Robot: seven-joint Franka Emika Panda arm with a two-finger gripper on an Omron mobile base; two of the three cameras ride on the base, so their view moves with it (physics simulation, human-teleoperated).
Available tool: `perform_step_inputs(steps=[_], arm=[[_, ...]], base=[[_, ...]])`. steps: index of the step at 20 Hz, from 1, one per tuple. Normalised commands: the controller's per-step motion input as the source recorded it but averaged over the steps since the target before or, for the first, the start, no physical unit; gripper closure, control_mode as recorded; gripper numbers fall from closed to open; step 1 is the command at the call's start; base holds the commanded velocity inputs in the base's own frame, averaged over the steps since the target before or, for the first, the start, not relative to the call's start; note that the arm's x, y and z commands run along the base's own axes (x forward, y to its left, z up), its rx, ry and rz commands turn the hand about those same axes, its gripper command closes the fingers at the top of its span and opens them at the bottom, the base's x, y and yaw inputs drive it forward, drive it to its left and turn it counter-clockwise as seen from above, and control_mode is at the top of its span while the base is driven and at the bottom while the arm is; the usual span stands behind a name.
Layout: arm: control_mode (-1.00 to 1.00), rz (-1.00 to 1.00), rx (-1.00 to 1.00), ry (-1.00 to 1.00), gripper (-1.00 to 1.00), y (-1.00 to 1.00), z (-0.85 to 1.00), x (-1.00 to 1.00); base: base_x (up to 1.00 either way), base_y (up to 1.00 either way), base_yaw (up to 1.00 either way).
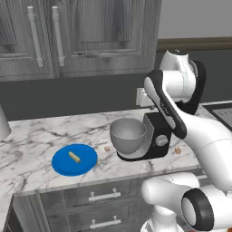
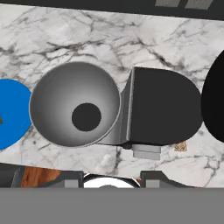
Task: Add butter and sugar cubes to the stand mixer bowl and then turn on the stand mixer to begin making frosting.
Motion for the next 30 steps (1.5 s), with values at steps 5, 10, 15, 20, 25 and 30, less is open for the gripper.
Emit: perform_step_inputs(steps=[5, 10, 15, 20, 25, 30], arm=[[1.0, 0.0, 0.0, 0.0, -1.0, 0.0, 0.0, 0.0], [1.0, 0.0, 0.0, 0.0, -1.0, 0.0, 0.0, 0.0], [1.0, 0.0, 0.0, 0.0, -1.0, 0.0, 0.0, 0.0], [1.0, 0.0, 0.0, 0.0, -1.0, 0.0, 0.0, 0.0], [1.0, 0.0, 0.0, 0.0, -1.0, 0.0, 0.0, 0.0], [-1.0, 0.0, 0.0, 0.0, -1.0, 0.0, 0.0, 0.0]], base=[[-0.22, -0.04, 0.0], [-0.58, -0.27, 0.0], [-0.17, -0.18, 0.0], [0.09, -0.45, 0.0], [0.2, -0.48, 0.0], [0.0, -0.05, 0.0]])
